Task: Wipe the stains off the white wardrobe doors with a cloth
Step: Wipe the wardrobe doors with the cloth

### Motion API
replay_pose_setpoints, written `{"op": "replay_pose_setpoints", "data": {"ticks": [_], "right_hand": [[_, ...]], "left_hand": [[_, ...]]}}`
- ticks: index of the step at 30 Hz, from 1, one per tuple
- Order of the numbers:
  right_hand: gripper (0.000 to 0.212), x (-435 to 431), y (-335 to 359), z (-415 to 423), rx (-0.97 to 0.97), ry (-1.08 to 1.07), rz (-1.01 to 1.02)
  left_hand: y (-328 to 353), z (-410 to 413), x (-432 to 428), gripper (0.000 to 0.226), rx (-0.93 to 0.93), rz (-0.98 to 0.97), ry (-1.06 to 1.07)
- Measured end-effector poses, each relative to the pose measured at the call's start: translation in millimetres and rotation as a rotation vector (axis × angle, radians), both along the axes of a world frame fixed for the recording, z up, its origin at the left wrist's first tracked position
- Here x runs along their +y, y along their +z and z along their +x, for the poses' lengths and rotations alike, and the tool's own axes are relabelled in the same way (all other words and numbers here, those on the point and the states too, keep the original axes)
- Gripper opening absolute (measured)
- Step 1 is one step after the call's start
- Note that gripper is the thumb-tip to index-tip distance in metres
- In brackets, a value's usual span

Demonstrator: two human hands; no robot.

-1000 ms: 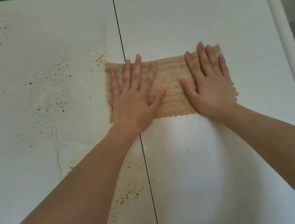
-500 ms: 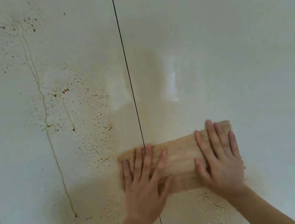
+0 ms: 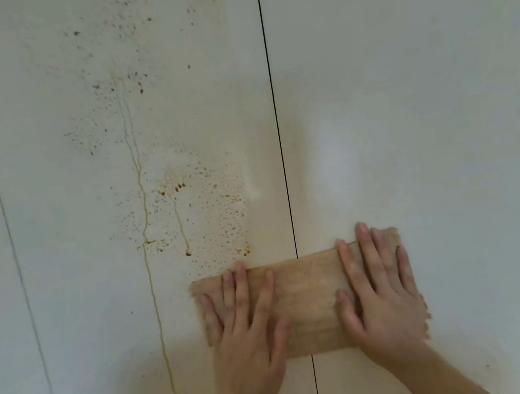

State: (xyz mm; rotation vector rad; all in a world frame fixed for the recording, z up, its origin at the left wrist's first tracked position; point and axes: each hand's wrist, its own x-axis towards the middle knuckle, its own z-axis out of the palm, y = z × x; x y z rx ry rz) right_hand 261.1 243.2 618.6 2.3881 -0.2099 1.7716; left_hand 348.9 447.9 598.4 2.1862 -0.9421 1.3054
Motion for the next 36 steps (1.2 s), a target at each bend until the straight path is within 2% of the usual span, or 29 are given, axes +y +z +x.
{"op": "replay_pose_setpoints", "data": {"ticks": [4,12,23,30,36], "right_hand": [[0.067,24,88,11,-0.004,-0.025,0.044],[0.063,8,271,23,-0.081,-0.049,-0.090],[0.078,2,487,25,-0.124,-0.052,-0.109],[0.080,18,563,40,-0.181,-0.113,-0.104],[0.081,45,584,57,-0.182,-0.151,-0.100]], "left_hand": [[84,5,3,0.067,0.002,-0.101,0.058],[260,25,-14,0.078,-0.120,-0.149,0.180],[484,37,-18,0.080,-0.241,-0.182,0.180],[571,47,-1,0.081,-0.283,-0.173,0.191],[600,68,28,0.074,-0.358,-0.138,0.189]]}}
